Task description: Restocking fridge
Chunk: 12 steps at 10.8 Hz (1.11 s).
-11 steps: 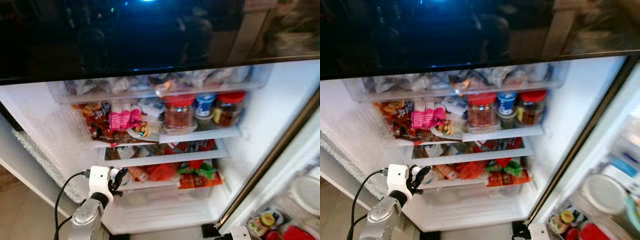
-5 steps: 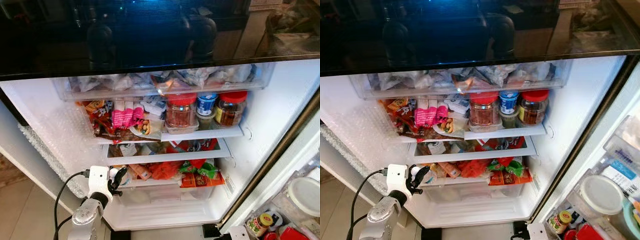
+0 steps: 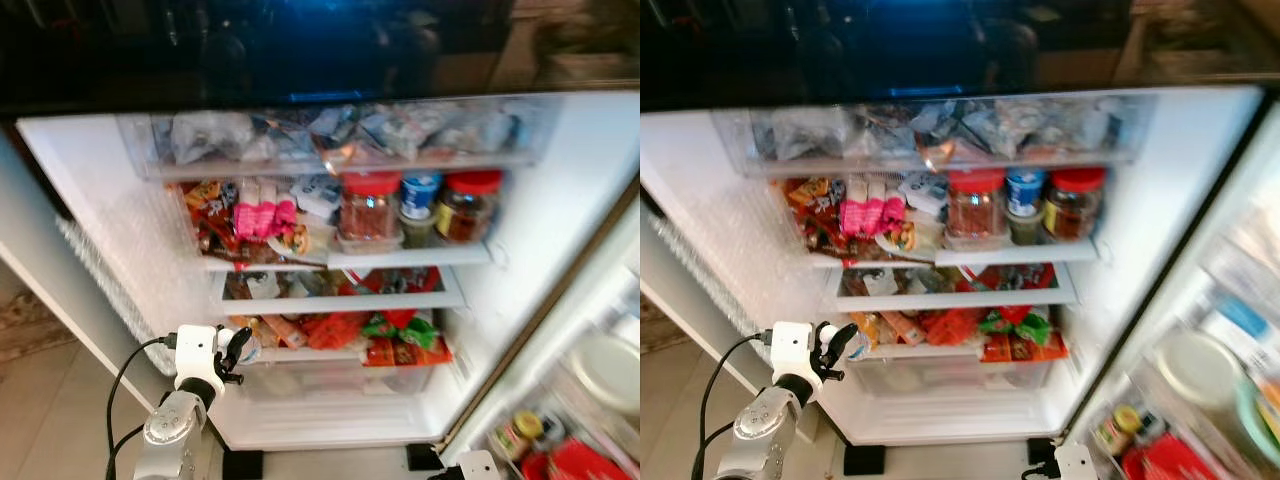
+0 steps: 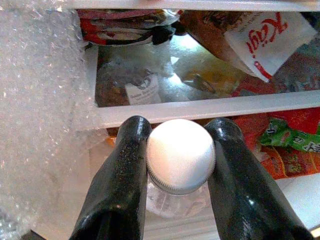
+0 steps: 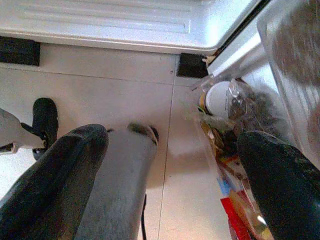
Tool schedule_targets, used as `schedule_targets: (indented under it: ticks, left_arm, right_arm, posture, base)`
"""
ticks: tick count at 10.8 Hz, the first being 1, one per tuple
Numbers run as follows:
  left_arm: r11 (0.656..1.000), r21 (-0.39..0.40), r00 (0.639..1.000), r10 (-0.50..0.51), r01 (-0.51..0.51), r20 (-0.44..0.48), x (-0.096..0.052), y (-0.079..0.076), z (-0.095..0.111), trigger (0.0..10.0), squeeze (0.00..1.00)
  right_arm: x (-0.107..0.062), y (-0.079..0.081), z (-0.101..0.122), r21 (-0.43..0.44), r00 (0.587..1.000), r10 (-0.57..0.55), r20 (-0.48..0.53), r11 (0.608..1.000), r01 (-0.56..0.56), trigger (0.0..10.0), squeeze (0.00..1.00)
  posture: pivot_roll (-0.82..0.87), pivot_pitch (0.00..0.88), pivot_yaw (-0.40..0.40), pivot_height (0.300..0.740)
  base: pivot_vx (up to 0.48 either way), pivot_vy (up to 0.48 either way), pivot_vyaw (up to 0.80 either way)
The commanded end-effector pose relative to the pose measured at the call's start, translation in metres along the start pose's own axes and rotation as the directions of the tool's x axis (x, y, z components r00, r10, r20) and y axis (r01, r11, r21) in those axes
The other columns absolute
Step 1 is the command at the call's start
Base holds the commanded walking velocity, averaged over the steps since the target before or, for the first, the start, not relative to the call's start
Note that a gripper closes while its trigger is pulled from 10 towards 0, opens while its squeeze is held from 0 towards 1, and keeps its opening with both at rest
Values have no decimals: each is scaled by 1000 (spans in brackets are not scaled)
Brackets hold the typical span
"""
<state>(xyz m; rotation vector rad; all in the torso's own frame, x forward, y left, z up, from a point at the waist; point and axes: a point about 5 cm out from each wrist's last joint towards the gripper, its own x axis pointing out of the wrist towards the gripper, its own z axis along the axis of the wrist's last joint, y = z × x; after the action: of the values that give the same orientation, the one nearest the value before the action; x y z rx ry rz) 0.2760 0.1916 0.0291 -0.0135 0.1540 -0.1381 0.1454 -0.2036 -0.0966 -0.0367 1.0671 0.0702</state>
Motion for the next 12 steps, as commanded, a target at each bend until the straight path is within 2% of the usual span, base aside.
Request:
schedule_targets:
  ticks: [1, 2, 7, 10, 12]
  left_arm:
    - [1000, 12, 1000, -8, 8, 5, 2, -1, 3, 10000, 0]
    - [1000, 13, 1000, -9, 9, 11, 3, -2, 4, 10000, 0]
    - [1000, 31, 999, -3, 2, 48, 9, -4, 15, 10000, 0]
    - [996, 93, 993, -8, -3, 117, 15, -4, 33, 10000, 0]
    - [987, 162, 987, -30, 4, 156, 20, -6, 45, 10000, 0]
  right_arm:
    - [0, 0, -1, -4, 1000, 9, -7, 1000, -10, 10000, 0]
    - [0, 0, 0, -8, 1000, 3, 9, 1000, -3, 10000, 0]
    - [-1, -1, -1, -11, 1000, 0, 11, 1000, 0, 10000, 0]
    - [-1, -1, 1, -8, 1000, 1, 17, 1000, -1, 10000, 0]
    - [0, -1, 2, -4, 1000, 2, 20, 1000, -1, 10000, 0]
  posture:
    - [-55, 0, 11, 664]
    - [-58, 0, 10, 644]
    - [-59, 0, 5, 644]
    - [-54, 0, 6, 644]
    - [-58, 0, 10, 644]
  base:
    - [0, 0, 0]
    - [0, 0, 0]
    - [0, 0, 0]
    - [0, 0, 0]
    - [0, 0, 0]
